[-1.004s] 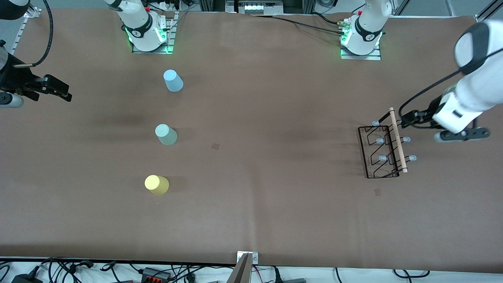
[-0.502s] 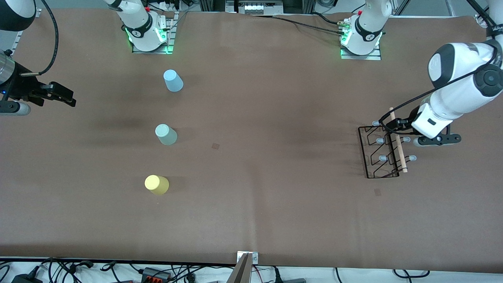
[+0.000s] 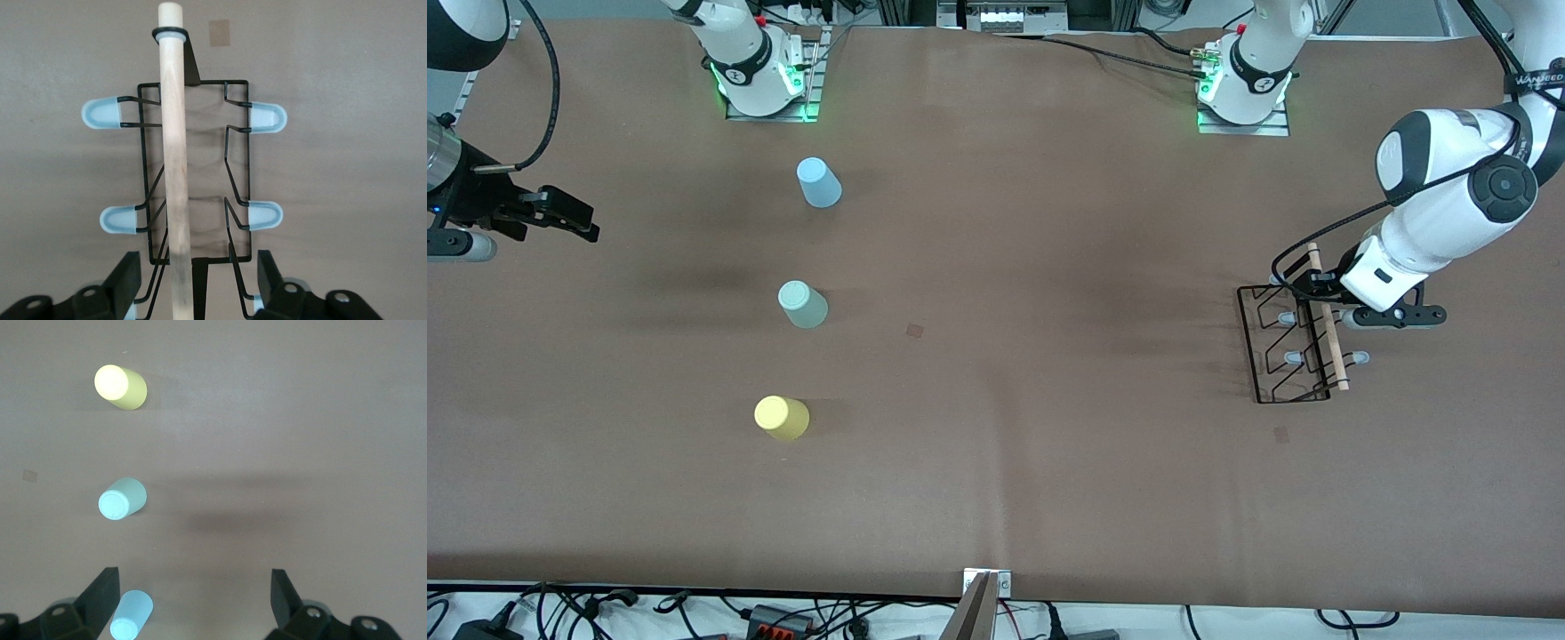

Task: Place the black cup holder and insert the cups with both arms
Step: 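Close the left gripper on the wooden dowel and lift the rack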

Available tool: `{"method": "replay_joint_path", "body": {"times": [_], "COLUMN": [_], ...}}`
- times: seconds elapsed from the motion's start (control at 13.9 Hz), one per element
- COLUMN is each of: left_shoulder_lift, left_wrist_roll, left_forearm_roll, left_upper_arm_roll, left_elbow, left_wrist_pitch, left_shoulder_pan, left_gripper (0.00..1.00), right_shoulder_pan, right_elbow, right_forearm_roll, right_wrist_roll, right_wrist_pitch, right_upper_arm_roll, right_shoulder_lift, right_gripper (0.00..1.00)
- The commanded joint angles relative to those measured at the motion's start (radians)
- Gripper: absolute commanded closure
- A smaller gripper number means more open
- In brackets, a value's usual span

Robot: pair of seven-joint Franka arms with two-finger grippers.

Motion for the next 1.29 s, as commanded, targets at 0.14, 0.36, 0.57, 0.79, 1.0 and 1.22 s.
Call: {"method": "replay_joint_path", "body": {"times": [0.14,0.36,0.57,0.79,1.0,1.22], "left_shoulder_lift": [0.037,0.038,0.038,0.035,0.034,0.043], "left_wrist_roll": [0.029,0.026,0.011,0.006,0.014,0.011], "left_forearm_roll": [-0.007,-0.007,-0.007,-0.008,-0.008,-0.02], "left_upper_arm_roll": [0.006,0.006,0.004,-0.005,-0.043,-0.166], "left_elbow": [0.003,-0.001,0.003,0.092,0.248,0.333], "left_wrist_pitch": [0.029,0.057,0.052,-0.077,-0.28,-0.32], "left_shoulder_pan": [0.009,0.009,0.009,-0.004,-0.07,-0.081], "left_gripper": [0.49,0.73,0.99,0.99,0.99,1.0], "right_shoulder_pan": [0.003,0.002,0.002,0.003,0.005,0.005], "right_elbow": [-0.003,-0.005,-0.005,-0.005,-0.005,-0.005], "right_forearm_roll": [0.008,0.008,0.007,0.002,0.001,0.002], "right_wrist_roll": [0.002,0.002,0.002,0.002,0.002,0.002], "right_wrist_pitch": [0.006,0.004,0.006,0.01,0.017,0.018], "right_upper_arm_roll": [0.001,0.001,0.001,0.001,0.002,0.002], "right_shoulder_lift": [-0.009,-0.008,-0.005,-0.005,0.008,0.009], "right_gripper": [0.0,0.0,0.0,0.0,0.0,0.0]}}
